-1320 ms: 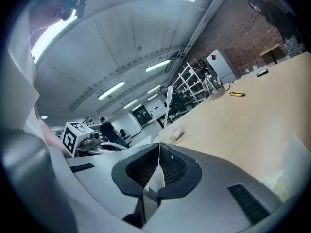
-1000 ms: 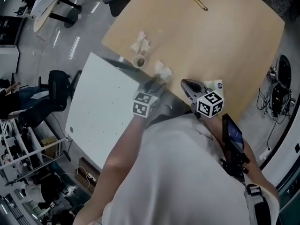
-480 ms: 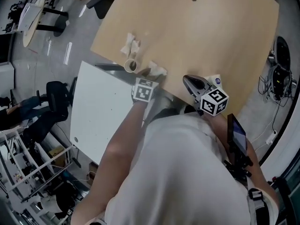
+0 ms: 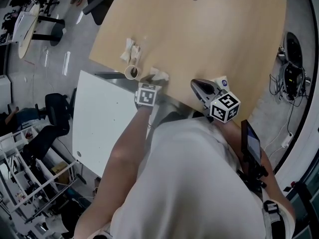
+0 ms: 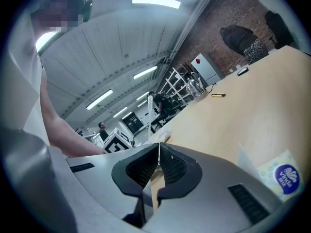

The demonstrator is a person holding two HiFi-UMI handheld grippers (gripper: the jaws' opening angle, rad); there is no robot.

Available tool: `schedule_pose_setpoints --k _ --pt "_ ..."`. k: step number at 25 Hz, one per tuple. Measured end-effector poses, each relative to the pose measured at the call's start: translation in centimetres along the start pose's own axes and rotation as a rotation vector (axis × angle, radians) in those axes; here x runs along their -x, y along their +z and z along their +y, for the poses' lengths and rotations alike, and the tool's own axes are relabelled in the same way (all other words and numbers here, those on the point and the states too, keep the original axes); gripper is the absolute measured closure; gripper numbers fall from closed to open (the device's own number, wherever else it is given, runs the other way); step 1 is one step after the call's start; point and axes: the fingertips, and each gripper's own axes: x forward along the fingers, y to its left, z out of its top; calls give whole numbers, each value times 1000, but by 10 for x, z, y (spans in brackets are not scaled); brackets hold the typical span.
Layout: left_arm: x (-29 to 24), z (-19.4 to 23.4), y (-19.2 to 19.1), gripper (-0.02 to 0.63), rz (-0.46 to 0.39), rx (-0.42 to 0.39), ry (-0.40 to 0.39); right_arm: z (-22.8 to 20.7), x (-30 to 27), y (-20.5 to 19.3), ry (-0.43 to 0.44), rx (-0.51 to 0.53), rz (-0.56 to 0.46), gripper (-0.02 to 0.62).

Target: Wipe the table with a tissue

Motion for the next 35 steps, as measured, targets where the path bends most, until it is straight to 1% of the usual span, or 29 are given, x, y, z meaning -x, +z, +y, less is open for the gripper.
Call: schedule_pose_setpoints --k 5,6,7,11,13,19,22,24,27,30,32,35 --pt "17 -10 2 488 -55 44 -12 5 0 -1 20 5 17 577" --pt "22 -12 2 543 -73 49 -13 5 -2 -2 27 7 23 577" --pt "27 -16 2 551 -91 51 -18 6 -4 -3 35 8 30 577" --pt "41 -30 -7 555 -148 49 -45 9 -13 -9 68 23 60 577" --pt "43 -31 -12 561 -160 68 -47 11 -18 -9 83 35 73 577" --pt "76 -27 -19 569 -234 166 -65 28 -40 -9 123 60 111 577" --pt "98 -38 -30 571 -259 228 -46 29 -43 -15 162 62 139 577" --pt "115 -44 -40 571 -277 251 -33 35 -46 -20 189 68 163 577" --pt "138 -50 -65 570 -280 250 -8 51 -53 -29 228 88 198 577" --pt "157 -55 -108 569 -260 275 26 72 -61 -40 269 109 232 577" --pt "170 -57 -141 569 -240 321 51 86 -66 -52 295 120 260 577" --pt "188 -55 -190 569 -216 425 103 107 -72 -70 331 133 302 577"
